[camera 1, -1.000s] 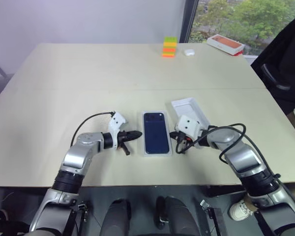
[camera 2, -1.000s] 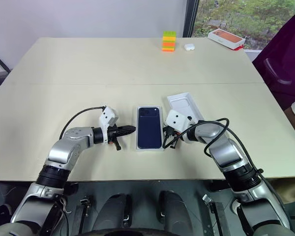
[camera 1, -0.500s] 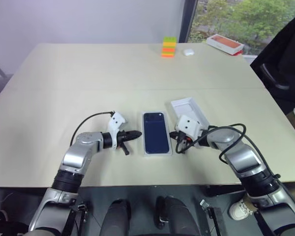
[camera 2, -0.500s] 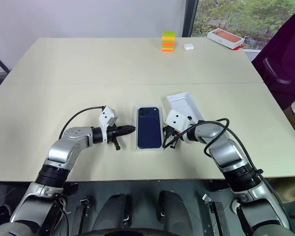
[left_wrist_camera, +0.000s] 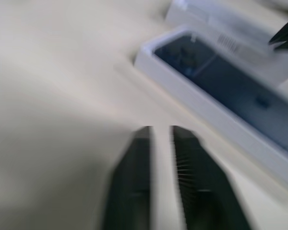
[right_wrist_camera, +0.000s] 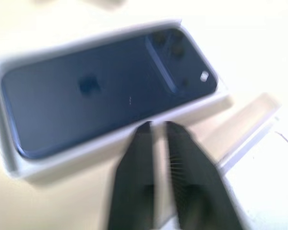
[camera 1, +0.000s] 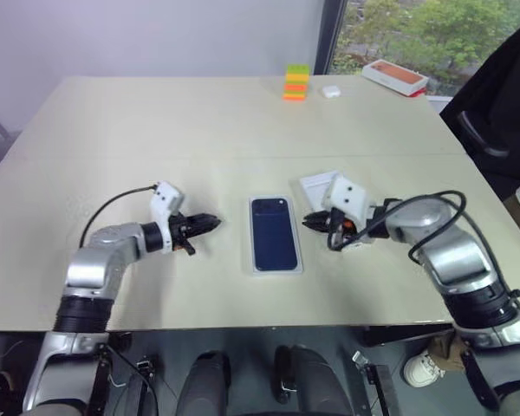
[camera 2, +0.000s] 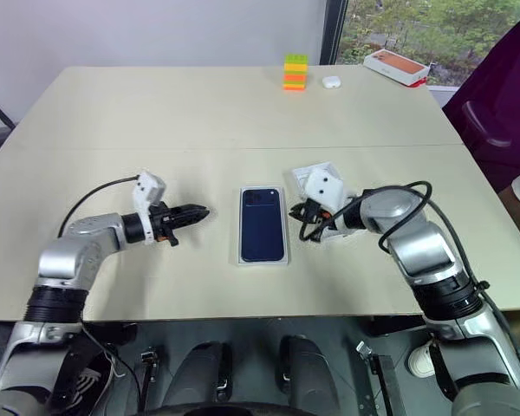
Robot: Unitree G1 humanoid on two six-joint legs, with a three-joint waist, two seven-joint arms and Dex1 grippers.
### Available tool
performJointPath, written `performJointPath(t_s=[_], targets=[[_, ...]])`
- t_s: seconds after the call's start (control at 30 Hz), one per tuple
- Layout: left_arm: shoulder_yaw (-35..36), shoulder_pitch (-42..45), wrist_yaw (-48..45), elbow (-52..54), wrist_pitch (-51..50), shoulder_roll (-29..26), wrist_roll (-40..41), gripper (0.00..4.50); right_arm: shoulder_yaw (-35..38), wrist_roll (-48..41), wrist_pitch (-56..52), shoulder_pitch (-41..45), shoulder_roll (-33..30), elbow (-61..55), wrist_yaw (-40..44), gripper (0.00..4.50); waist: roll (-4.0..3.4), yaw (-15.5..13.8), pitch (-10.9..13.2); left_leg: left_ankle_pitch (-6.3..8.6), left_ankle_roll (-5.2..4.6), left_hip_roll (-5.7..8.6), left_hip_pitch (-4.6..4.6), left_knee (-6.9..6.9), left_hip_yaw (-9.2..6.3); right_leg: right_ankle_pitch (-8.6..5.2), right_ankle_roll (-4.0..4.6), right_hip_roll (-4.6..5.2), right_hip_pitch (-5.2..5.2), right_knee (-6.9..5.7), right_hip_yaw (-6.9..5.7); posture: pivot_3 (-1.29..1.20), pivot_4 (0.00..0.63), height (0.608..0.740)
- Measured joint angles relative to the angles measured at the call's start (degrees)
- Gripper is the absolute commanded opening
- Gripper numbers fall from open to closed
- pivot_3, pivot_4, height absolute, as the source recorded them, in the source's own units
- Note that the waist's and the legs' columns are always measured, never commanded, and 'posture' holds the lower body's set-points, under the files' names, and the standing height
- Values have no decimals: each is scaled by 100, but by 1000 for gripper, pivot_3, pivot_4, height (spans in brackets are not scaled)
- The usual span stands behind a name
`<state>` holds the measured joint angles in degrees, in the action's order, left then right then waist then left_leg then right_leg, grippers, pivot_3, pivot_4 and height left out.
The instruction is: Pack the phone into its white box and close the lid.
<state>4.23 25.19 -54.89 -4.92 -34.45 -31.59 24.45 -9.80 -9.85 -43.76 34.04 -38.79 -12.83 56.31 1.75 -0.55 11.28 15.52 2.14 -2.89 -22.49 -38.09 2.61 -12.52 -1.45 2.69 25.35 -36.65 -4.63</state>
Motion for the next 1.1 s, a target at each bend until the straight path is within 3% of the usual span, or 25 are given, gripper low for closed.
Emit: performJointPath(t_s=[0.13, 0.17, 0.33, 0.7, 0.93, 1.1], targets=[[88, -9, -229, 120, 213, -151, 73, 4417, 15, -88, -1043, 534, 198, -130, -514, 3935, -1, -2, 0, 0, 0, -1, 0, 0, 1, 1, 3, 1, 2, -3, 0, 0, 150, 740], [102, -26, -243, 119, 273, -153, 77, 4500, 7, -32, -1269, 630, 195, -122, -685, 4461, -1, -20, 0, 0, 0, 0, -2, 0, 0, 0, 3, 3, 2, -2, -1, 0, 150, 740], [135, -148, -352, 222, 379, -150, 256, 4500, -19, 57, -2167, 775, 246, 25, -1324, 4487, -1, -10, 0, 0, -1, 5, -9, 0, 7, 1, 2, 11, 3, 3, 2, 0, 150, 740], [175, -349, -405, 343, 868, -127, 373, 4500, 448, -195, -4562, 1346, 1049, 187, -2353, 4487, -3, 28, 1, 1, -2, -2, -5, 0, 3, 0, 3, 2, 12, -16, 3, 0, 150, 740], [178, -439, -73, 348, 977, 46, 355, 4500, 330, -639, -4835, 1650, 1055, 659, -2760, 4487, -3, 31, 1, 1, -3, 0, -5, 0, 4, 0, 3, 4, 12, -17, 3, 0, 150, 740], [177, -439, 44, 360, 969, 74, 373, 4500, -224, -1248, -4835, 1828, 724, 922, -2976, 4487, -3, 40, 1, 4, -7, 0, -8, 2, 3, 0, 2, 3, 12, -12, 2, 0, 150, 740]])
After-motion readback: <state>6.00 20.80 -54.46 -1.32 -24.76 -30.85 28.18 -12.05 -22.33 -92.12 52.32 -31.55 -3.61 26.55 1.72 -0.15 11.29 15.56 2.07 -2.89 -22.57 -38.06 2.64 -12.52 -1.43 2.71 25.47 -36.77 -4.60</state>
